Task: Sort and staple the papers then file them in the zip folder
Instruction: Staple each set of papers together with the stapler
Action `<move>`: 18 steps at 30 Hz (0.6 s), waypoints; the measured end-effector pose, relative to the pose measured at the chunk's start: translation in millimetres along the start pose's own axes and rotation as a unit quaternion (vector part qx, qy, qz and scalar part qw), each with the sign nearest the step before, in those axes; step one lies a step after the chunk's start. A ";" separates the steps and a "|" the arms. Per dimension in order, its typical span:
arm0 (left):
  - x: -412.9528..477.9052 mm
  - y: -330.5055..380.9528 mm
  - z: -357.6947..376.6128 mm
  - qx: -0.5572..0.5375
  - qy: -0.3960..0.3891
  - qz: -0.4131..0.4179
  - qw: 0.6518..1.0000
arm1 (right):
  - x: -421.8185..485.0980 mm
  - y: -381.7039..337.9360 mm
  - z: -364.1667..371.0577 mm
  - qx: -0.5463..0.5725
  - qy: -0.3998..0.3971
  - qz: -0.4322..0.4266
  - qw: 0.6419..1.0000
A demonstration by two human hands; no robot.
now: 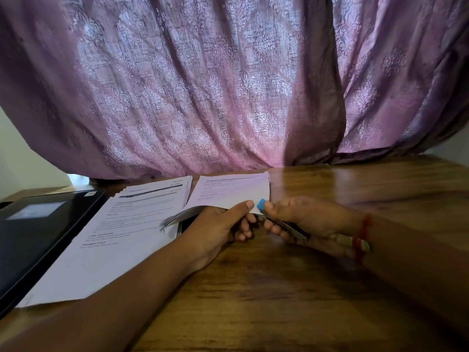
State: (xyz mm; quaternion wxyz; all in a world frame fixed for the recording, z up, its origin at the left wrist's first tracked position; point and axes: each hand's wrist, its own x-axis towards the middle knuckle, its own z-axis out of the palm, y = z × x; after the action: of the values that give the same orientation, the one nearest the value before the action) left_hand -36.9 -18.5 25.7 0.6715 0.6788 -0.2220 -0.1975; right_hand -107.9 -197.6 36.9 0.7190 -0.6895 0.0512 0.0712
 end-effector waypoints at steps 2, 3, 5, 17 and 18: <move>0.5 -0.2 -0.3 0.002 -0.002 -0.001 1.000 | 0.0 -0.5 -1.4 -0.003 -0.004 0.001 1.000; 0.7 -0.4 -0.5 0.004 -0.002 -0.002 1.000 | 0.2 -0.7 -2.5 -0.002 -0.007 0.004 1.000; 1.1 -0.4 0.0 0.006 -0.002 -0.002 1.000 | -1.2 -1.8 -3.9 0.011 -0.015 0.019 1.000; -0.3 1.3 -0.2 -0.016 0.011 -0.002 1.000 | 6.4 -0.4 -53.9 -0.512 0.180 -0.129 0.830; -0.9 1.8 0.0 -0.017 0.011 -0.004 1.000 | 9.2 3.7 -57.1 -0.531 0.189 -0.132 0.815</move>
State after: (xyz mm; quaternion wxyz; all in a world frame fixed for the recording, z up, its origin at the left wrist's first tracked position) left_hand -37.7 -18.0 27.5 0.6841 0.6706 -0.2085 -0.1969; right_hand -98.1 -254.2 29.2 0.2196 -0.9642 0.0488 -0.1401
